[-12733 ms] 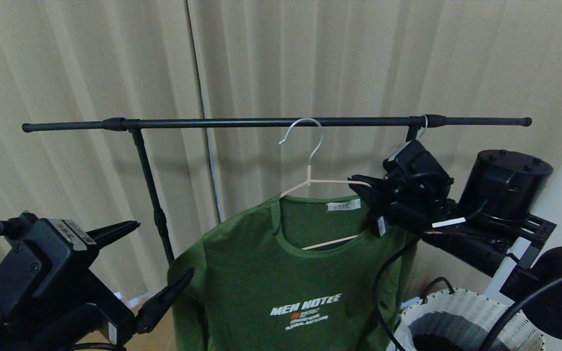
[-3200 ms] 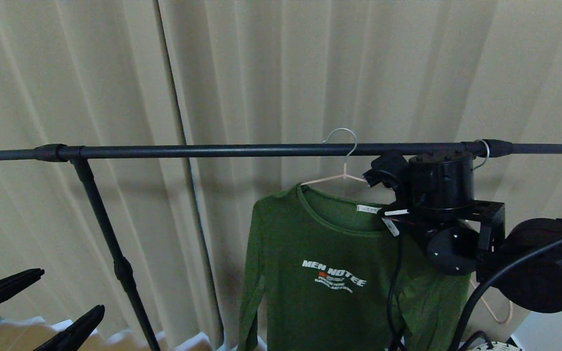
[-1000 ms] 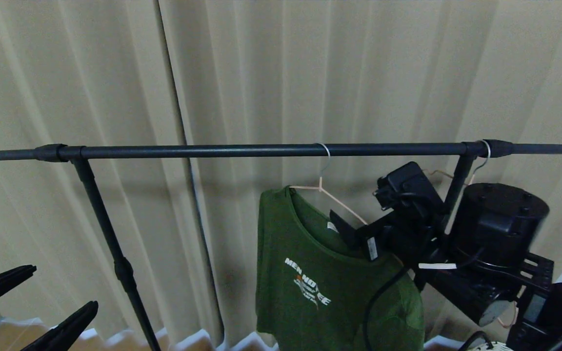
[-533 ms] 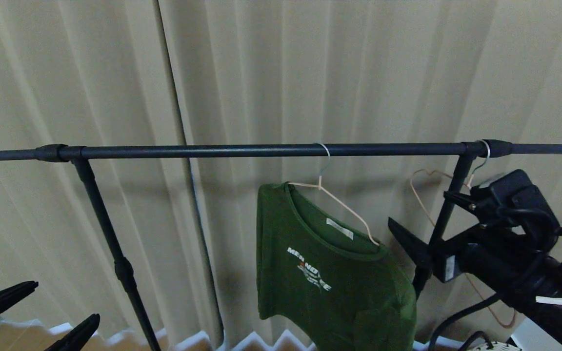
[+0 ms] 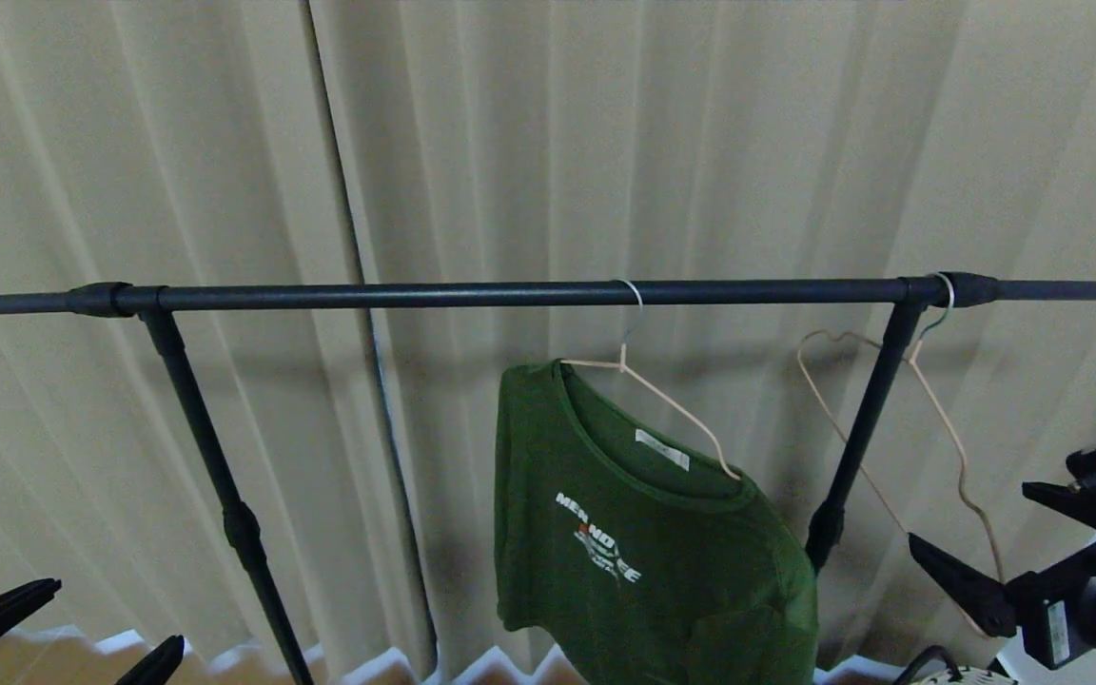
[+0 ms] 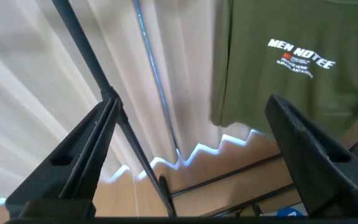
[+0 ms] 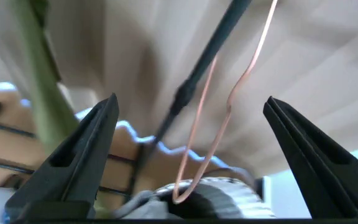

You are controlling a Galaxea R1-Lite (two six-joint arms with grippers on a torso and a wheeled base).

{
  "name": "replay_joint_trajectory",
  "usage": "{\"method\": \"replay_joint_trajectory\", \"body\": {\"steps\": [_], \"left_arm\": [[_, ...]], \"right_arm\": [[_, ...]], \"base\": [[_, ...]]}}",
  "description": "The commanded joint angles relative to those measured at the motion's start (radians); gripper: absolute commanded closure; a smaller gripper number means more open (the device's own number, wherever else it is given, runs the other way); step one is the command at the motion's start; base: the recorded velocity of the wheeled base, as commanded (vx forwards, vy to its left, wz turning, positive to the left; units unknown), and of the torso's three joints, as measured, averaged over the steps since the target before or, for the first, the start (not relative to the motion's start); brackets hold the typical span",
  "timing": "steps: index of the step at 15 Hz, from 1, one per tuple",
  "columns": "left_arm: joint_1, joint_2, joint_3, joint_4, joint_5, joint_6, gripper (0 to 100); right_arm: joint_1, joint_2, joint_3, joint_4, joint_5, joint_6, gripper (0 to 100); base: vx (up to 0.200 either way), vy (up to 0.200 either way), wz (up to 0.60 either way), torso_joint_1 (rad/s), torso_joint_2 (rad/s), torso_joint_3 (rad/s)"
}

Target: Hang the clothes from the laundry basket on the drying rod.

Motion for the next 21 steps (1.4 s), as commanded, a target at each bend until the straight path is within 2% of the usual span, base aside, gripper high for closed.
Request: {"method": "replay_joint_trajectory", "body": {"steps": [1,4,9,13,21], "left_arm": [[0.000,-0.003,0.000,-0.001,0.000,0.001,0],[0.000,-0.001,-0.001,-0.001,0.000,0.004,0],[-0.003,0.001,0.003,-0.001,-0.002,0.007,0],[-0.004,-0.003,0.011,-0.002,0.000,0.007,0],[-0.009,-0.004,0.017,-0.001,-0.002,0.016,0]], "right_arm": [[-0.004,-0.062,0.033,0.003,0.069,0.040,0],[-0.004,-0.093,0.093,0.000,0.161,0.072,0],[-0.004,-0.093,0.145,-0.071,0.169,0.077,0],[-0.005,-0.070,0.177,-0.062,0.162,0.066,0],[-0.036,-0.070,0.211,-0.065,0.158,0.069,0]], "base": [[0.000,0.000,0.00,0.000,0.00,0.000],[0.000,0.000,0.00,0.000,0.00,0.000],[0.000,0.000,0.00,0.000,0.00,0.000],[0.000,0.000,0.00,0.000,0.00,0.000],[-0.200,0.000,0.00,0.004,0.00,0.004]]}}
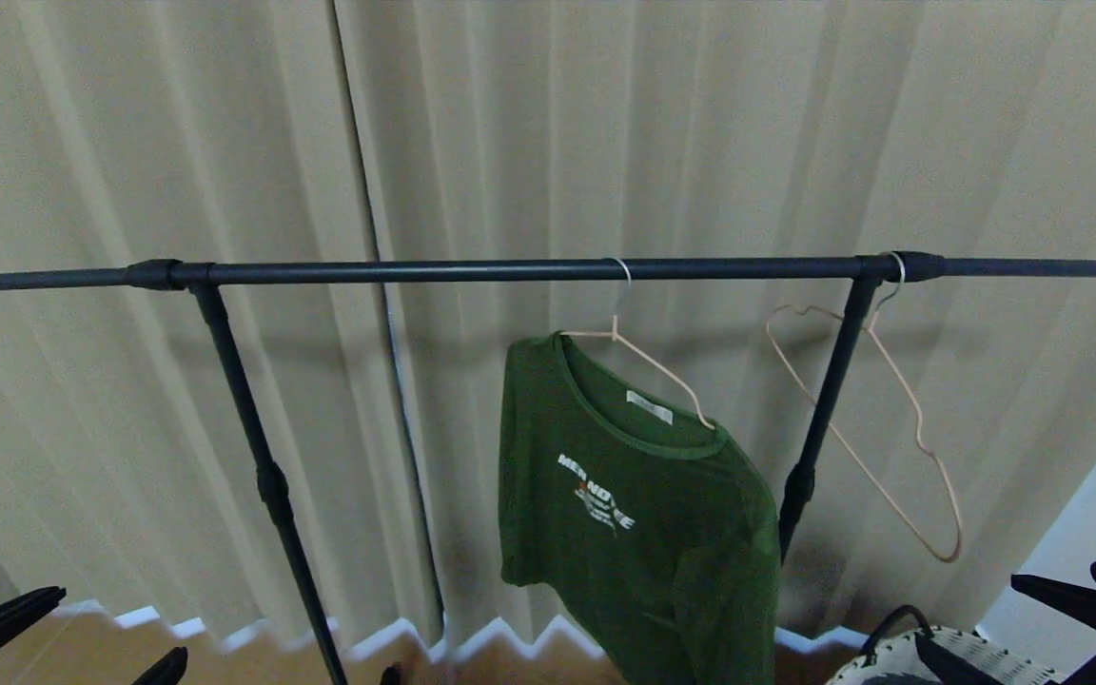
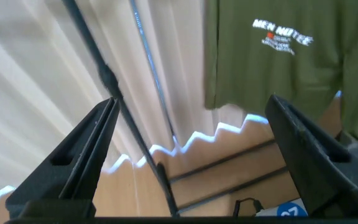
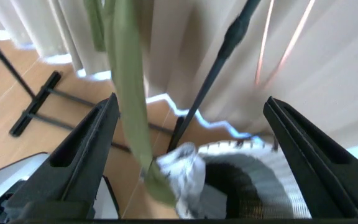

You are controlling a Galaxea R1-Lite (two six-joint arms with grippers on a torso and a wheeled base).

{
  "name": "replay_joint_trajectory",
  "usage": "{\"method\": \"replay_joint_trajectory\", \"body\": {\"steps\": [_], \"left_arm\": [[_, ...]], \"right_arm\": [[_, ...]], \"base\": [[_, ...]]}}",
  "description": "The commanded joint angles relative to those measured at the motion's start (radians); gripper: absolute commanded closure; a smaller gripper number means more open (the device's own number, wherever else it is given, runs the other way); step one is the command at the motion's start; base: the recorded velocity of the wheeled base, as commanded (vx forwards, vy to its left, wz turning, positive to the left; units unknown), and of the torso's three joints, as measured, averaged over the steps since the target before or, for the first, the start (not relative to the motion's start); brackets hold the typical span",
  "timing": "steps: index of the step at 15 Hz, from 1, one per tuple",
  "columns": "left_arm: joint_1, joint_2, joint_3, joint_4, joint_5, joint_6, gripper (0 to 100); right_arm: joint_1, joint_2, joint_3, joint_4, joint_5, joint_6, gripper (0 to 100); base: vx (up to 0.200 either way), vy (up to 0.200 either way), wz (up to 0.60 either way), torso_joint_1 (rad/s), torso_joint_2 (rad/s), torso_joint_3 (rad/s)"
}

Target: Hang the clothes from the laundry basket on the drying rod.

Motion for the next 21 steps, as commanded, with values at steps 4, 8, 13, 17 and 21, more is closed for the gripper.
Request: {"method": "replay_joint_trajectory", "body": {"steps": [4,8,13,17,21], "left_arm": [[0.002,0.002,0.016,0.000,0.002,0.006,0],[0.058,0.005,0.015,0.001,0.008,0.004,0],[0.142,0.005,0.011,0.000,0.006,0.004,0],[0.145,0.009,0.011,0.001,0.005,0.004,0],[0.146,0.014,0.013,0.001,0.005,0.006,0]], "right_arm": [[-0.047,0.005,0.003,0.001,0.000,-0.003,0],[-0.099,0.006,0.004,0.006,-0.001,-0.006,0],[-0.123,0.002,0.009,0.006,-0.001,-0.023,0],[-0.123,0.002,0.016,0.006,-0.001,-0.029,0],[-0.123,-0.003,0.021,0.004,-0.001,-0.033,0]], "base": [[-0.050,0.000,0.00,0.001,0.00,0.002],[0.000,0.000,0.00,0.000,0.00,0.000],[0.000,0.000,0.00,0.000,0.00,0.000],[0.000,0.000,0.00,0.000,0.00,0.000],[0.000,0.000,0.00,0.000,0.00,0.000]]}}
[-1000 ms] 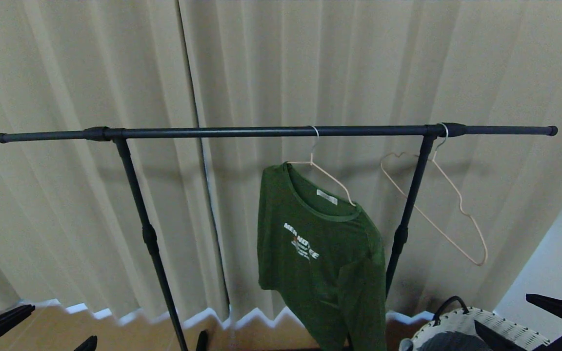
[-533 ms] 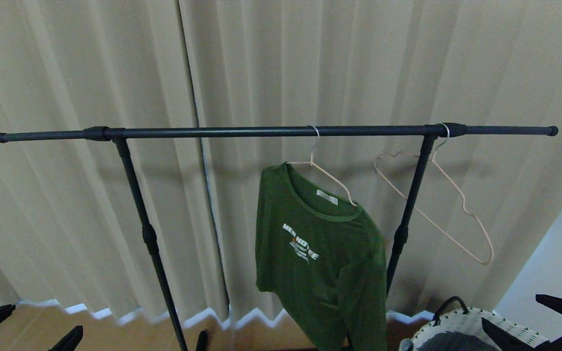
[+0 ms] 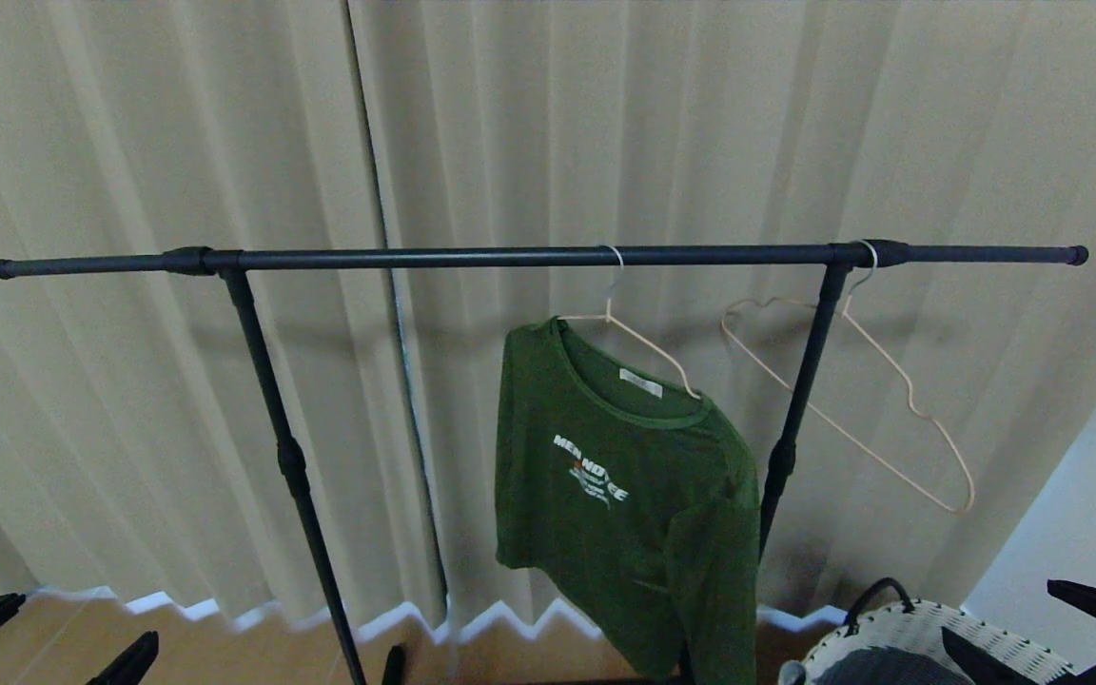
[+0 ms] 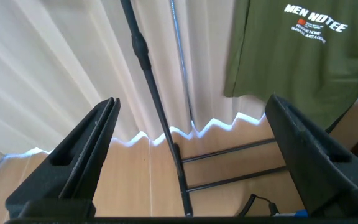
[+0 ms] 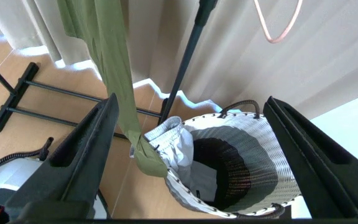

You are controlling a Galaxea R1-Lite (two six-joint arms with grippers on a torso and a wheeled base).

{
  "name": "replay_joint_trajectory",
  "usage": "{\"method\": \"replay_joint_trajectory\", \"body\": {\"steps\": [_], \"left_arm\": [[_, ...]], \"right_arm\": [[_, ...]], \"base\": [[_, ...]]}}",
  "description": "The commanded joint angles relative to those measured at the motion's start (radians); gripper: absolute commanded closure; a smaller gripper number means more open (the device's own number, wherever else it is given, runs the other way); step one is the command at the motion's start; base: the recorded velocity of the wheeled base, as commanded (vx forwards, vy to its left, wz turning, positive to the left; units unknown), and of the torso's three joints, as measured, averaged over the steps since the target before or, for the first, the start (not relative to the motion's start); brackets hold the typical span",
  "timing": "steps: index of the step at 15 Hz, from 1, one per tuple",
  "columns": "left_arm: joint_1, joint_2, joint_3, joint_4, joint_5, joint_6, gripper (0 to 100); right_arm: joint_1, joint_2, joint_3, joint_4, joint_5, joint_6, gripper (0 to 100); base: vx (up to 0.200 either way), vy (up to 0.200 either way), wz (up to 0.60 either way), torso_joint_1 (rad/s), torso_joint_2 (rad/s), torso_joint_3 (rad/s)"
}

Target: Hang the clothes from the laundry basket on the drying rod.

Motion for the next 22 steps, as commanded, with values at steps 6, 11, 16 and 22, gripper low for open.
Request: {"method": "replay_joint_trajectory", "body": {"steps": [6,11,16,22], "left_arm": [[-0.009,0.003,0.007,-0.003,-0.007,0.008,0],[-0.019,-0.001,0.007,-0.003,-0.038,0.008,0],[-0.019,0.003,0.007,-0.002,-0.038,0.008,0],[-0.020,-0.001,0.018,-0.003,-0.038,0.014,0]], "right_arm": [[0.001,0.004,0.005,0.003,-0.004,-0.021,0],[0.001,0.006,0.016,0.001,-0.004,-0.029,0],[0.001,0.014,0.014,0.001,-0.003,-0.029,0],[0.001,0.012,0.016,-0.001,-0.003,-0.029,0]], "base": [[0.000,0.000,0.00,0.000,0.00,0.000],[0.000,0.000,0.00,0.000,0.00,0.000],[0.000,0.000,0.00,-0.031,0.06,0.037],[0.000,0.000,0.00,-0.203,0.47,0.271]]}}
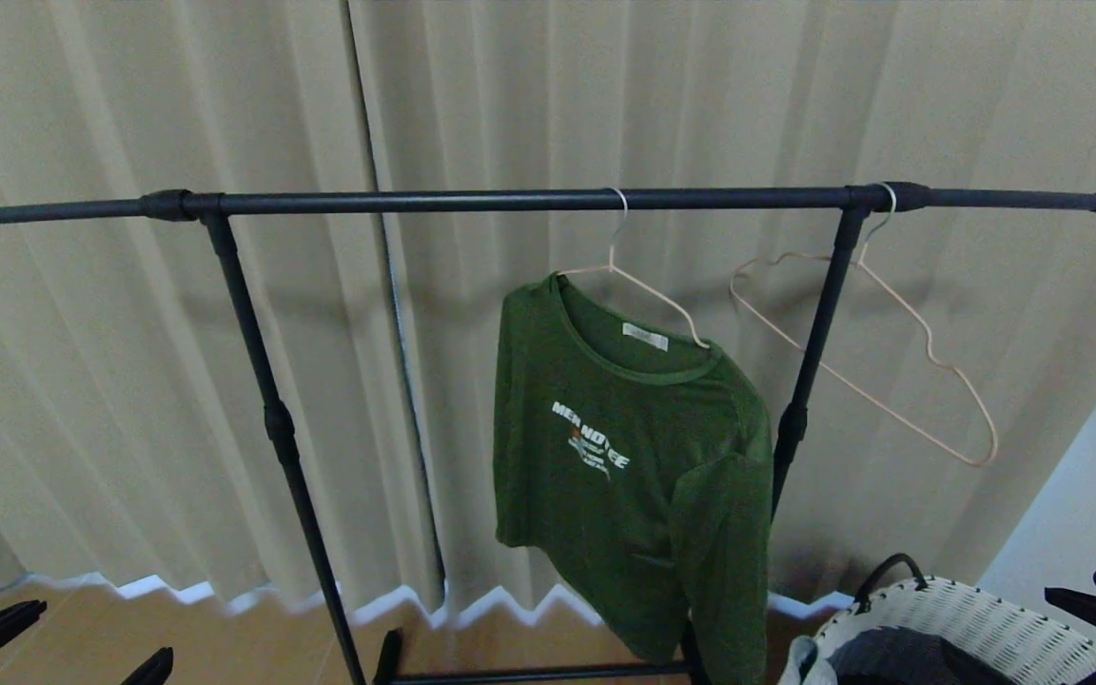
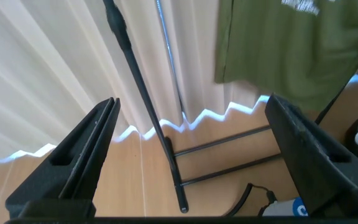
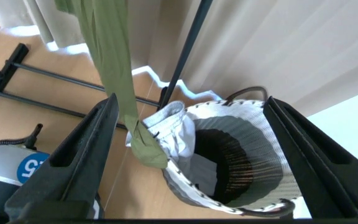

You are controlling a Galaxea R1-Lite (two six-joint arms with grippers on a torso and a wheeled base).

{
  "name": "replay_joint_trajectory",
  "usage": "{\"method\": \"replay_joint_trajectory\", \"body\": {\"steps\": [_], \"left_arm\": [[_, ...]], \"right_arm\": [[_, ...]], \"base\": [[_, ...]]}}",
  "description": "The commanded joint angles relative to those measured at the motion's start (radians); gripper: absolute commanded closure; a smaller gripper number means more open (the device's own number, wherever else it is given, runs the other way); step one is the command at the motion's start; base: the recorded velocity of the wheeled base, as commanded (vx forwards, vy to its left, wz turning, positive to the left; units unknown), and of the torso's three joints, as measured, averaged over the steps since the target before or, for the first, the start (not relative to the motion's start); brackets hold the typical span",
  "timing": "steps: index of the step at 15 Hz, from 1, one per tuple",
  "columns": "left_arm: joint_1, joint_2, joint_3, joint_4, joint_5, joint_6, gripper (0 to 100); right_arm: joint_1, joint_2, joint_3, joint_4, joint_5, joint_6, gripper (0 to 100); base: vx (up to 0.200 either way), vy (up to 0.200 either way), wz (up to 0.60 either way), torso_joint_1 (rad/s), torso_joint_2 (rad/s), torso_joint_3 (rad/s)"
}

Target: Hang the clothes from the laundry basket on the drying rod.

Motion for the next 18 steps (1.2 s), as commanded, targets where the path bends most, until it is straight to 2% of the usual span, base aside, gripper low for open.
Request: {"method": "replay_joint_trajectory", "body": {"steps": [1,10,18], "left_arm": [[0.001,-0.001,0.003,-0.001,0.000,0.002,0],[0.001,-0.001,0.003,-0.001,0.000,0.002,0],[0.000,-0.010,0.004,-0.001,0.000,0.007,0]], "right_arm": [[0.001,0.001,0.001,-0.001,0.000,-0.001,0],[0.001,0.000,0.003,0.001,-0.001,-0.001,0],[0.001,-0.005,0.017,0.001,0.000,0.001,0]], "base": [[0.000,0.000,0.00,-0.203,0.50,0.295],[0.000,0.000,0.00,-0.181,0.48,0.302],[0.000,0.000,0.00,-0.112,0.46,0.339]]}}
